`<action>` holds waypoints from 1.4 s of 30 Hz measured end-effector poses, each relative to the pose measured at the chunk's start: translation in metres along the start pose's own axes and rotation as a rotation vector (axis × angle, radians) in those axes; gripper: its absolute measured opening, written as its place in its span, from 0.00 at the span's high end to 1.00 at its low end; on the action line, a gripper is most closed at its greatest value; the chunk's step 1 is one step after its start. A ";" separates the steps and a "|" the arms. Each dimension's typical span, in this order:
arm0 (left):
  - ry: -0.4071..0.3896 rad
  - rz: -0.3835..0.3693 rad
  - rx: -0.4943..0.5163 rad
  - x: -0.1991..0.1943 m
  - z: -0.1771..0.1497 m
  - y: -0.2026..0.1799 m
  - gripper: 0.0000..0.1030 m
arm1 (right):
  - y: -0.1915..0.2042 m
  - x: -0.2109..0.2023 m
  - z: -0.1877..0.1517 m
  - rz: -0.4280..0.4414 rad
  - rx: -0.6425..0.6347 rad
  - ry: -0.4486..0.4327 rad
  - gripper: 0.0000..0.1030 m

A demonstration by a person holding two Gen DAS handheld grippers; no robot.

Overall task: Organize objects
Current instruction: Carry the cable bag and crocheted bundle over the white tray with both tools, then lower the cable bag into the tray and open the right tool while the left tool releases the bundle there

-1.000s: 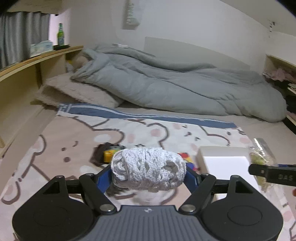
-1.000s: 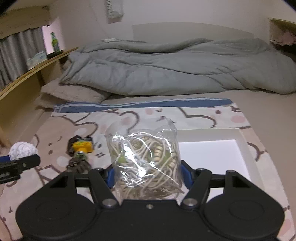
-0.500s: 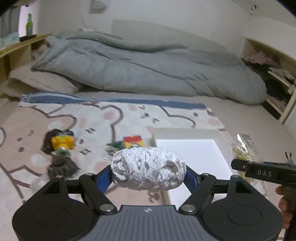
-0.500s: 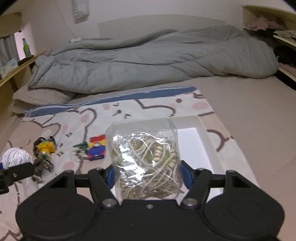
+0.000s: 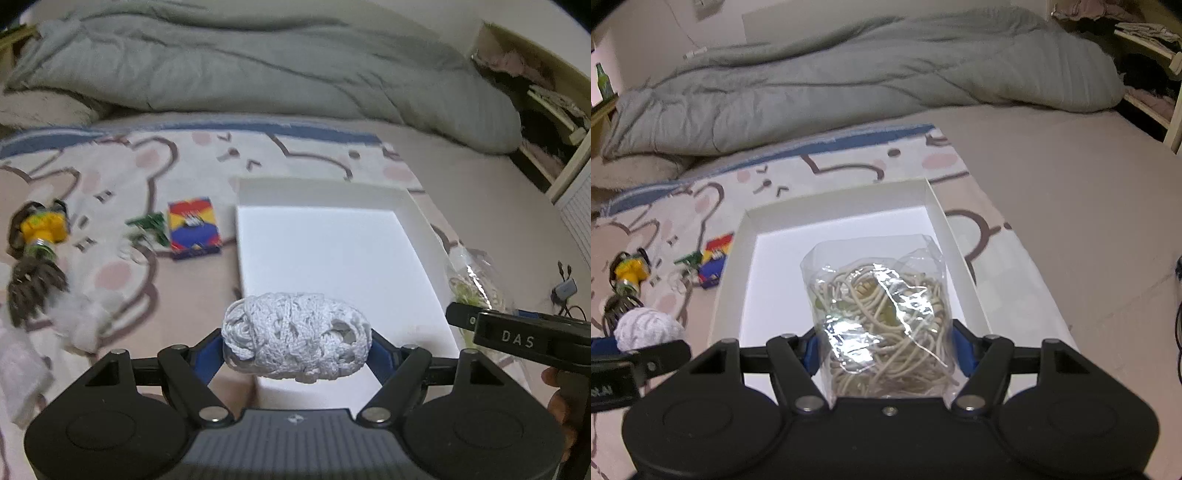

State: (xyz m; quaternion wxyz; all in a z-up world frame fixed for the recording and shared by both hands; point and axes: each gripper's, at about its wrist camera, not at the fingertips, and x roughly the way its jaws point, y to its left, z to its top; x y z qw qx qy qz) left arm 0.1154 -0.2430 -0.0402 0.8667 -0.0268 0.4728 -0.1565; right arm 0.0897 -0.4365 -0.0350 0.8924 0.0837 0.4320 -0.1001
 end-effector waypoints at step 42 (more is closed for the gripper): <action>0.082 0.029 0.012 0.009 -0.006 -0.003 0.09 | -0.007 0.005 -0.011 0.028 0.019 0.051 0.22</action>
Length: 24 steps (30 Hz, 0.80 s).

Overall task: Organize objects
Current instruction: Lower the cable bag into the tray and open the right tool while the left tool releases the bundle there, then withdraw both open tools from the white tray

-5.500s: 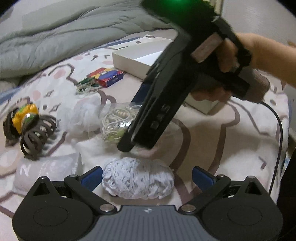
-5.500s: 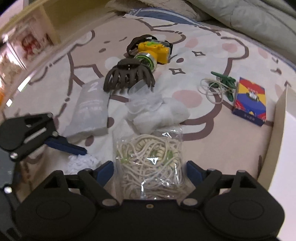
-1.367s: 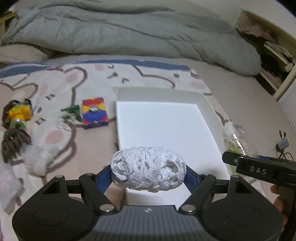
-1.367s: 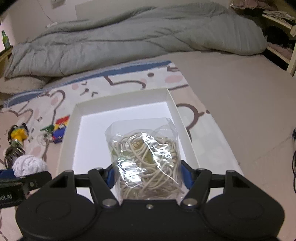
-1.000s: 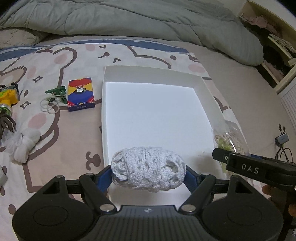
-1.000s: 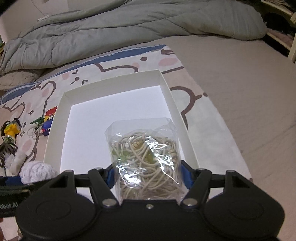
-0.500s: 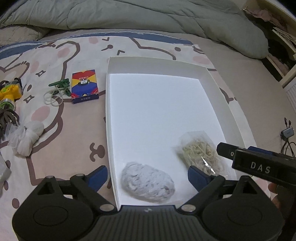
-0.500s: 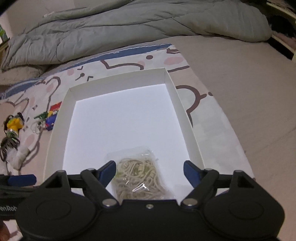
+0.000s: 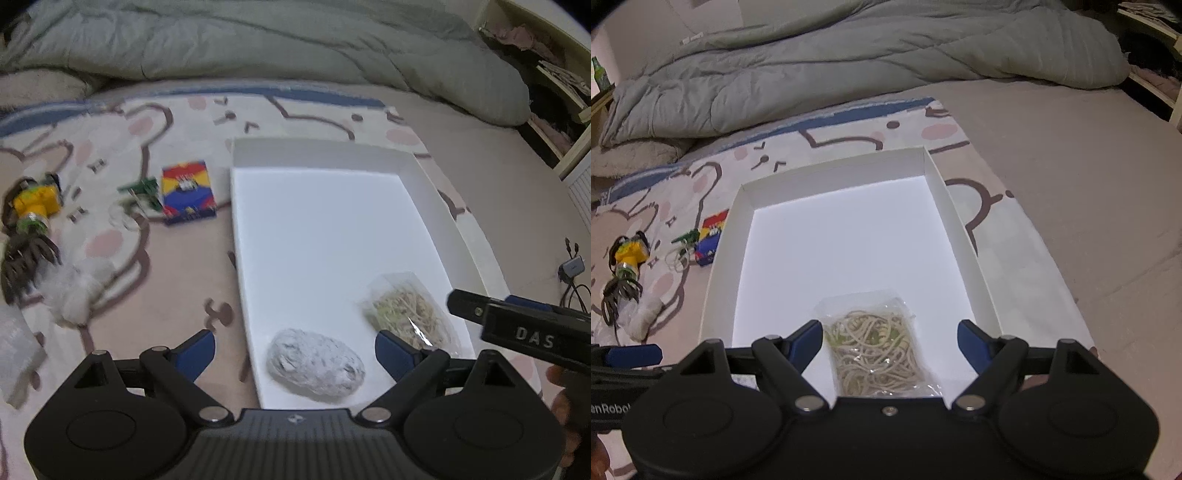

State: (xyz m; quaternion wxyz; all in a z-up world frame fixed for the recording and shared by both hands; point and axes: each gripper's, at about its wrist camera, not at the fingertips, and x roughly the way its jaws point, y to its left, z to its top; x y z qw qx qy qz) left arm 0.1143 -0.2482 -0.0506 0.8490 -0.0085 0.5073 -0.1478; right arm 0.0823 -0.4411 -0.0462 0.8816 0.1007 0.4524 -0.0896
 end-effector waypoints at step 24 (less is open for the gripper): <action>-0.212 0.160 -0.062 -0.080 0.005 0.112 0.08 | 0.071 -0.044 0.005 0.069 -0.067 -0.147 0.15</action>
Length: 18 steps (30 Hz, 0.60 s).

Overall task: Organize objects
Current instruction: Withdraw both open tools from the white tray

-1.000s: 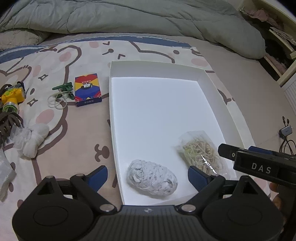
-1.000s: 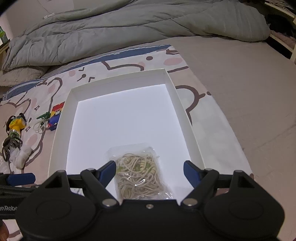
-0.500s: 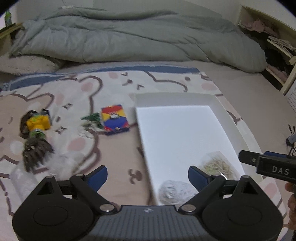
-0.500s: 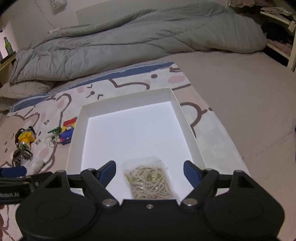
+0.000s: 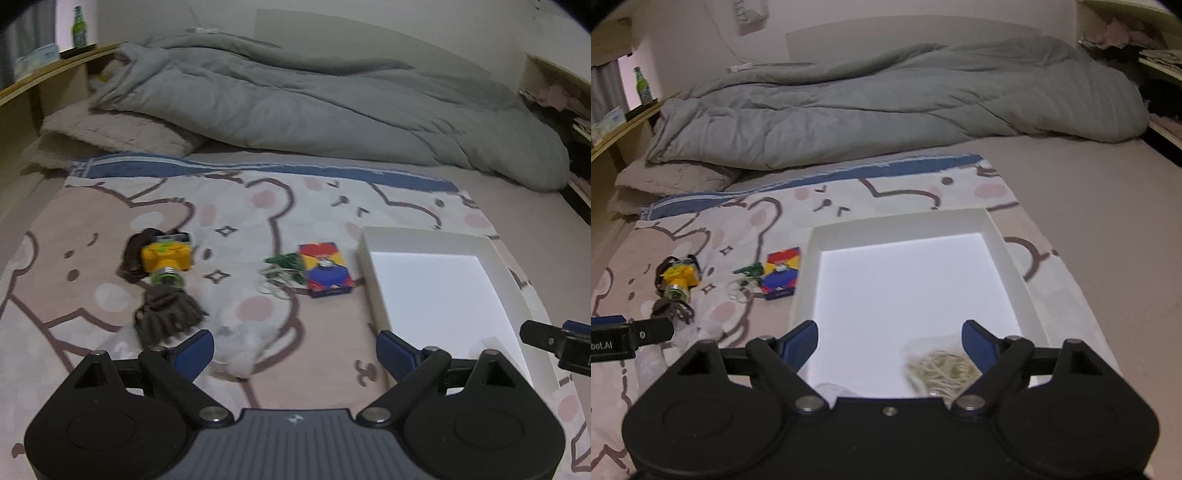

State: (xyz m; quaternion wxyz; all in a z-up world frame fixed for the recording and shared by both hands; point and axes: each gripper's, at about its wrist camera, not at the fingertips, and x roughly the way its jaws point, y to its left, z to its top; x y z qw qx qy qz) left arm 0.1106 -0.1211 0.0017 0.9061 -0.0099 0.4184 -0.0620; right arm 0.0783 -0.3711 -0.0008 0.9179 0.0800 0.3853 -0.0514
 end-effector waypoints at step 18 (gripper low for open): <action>-0.064 0.113 -0.008 -0.025 -0.005 0.074 0.02 | 0.081 -0.006 0.009 0.031 -0.056 -0.030 0.00</action>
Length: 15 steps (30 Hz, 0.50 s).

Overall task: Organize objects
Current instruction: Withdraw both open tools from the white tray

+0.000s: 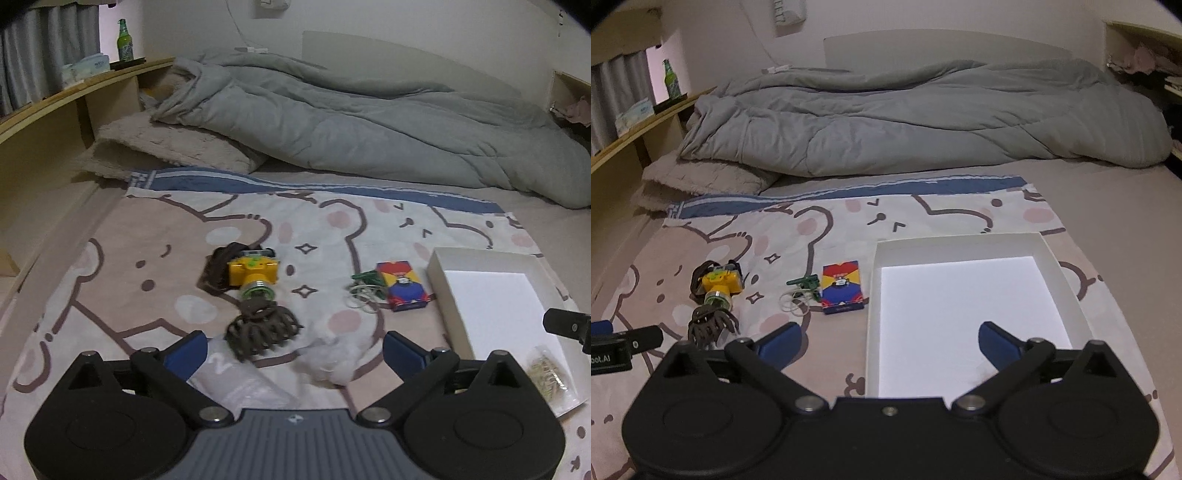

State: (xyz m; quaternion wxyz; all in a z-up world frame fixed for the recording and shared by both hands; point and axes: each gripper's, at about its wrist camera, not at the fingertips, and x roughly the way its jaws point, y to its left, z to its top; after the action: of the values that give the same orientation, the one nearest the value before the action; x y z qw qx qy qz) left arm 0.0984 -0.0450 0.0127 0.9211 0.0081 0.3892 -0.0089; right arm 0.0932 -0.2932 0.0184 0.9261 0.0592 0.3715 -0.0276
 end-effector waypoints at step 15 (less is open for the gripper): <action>-0.002 0.065 0.037 -0.001 -0.008 0.035 0.00 | 0.057 0.015 -0.009 0.021 -0.129 0.052 0.00</action>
State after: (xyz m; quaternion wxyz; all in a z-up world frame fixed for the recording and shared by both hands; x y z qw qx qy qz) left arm 0.0926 -0.0098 0.0080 0.9209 0.0378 0.3877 0.0136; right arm 0.1033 -0.2359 0.0071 0.9183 0.0040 0.3958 0.0075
